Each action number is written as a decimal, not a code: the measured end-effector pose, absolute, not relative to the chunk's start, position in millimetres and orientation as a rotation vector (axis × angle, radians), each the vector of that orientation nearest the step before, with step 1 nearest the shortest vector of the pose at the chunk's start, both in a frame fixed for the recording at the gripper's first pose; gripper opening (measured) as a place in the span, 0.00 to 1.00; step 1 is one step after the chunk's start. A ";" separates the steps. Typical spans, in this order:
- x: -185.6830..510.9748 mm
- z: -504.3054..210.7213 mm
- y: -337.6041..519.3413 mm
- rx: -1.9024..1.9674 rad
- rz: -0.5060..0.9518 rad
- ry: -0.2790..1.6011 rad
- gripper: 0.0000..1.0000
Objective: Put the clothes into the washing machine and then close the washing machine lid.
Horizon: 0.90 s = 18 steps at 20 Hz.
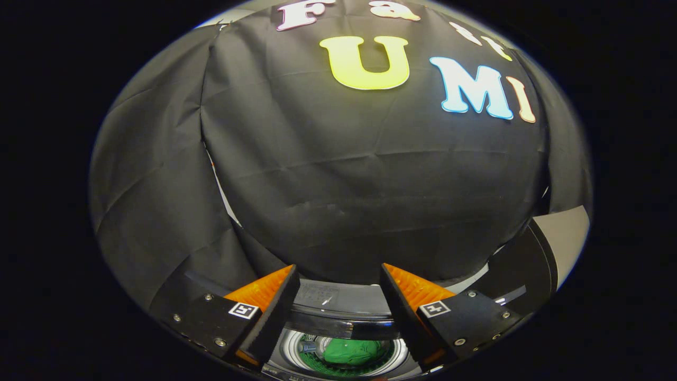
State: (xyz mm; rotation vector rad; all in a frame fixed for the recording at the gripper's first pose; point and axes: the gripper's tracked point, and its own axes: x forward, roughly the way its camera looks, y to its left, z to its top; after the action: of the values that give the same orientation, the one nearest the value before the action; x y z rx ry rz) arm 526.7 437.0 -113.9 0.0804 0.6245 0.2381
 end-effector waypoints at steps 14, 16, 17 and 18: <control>529.6 -115.9 437.3 0.097 0.268 0.610 0.94; 530.2 -115.6 438.0 0.103 0.280 0.612 0.94; 530.9 -115.7 438.7 0.107 0.283 0.613 0.94; 532.0 -116.5 438.8 0.109 0.284 0.615 0.93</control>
State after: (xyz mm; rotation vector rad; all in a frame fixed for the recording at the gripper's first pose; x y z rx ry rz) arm 532.0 438.8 -116.5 0.1086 0.6151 0.2841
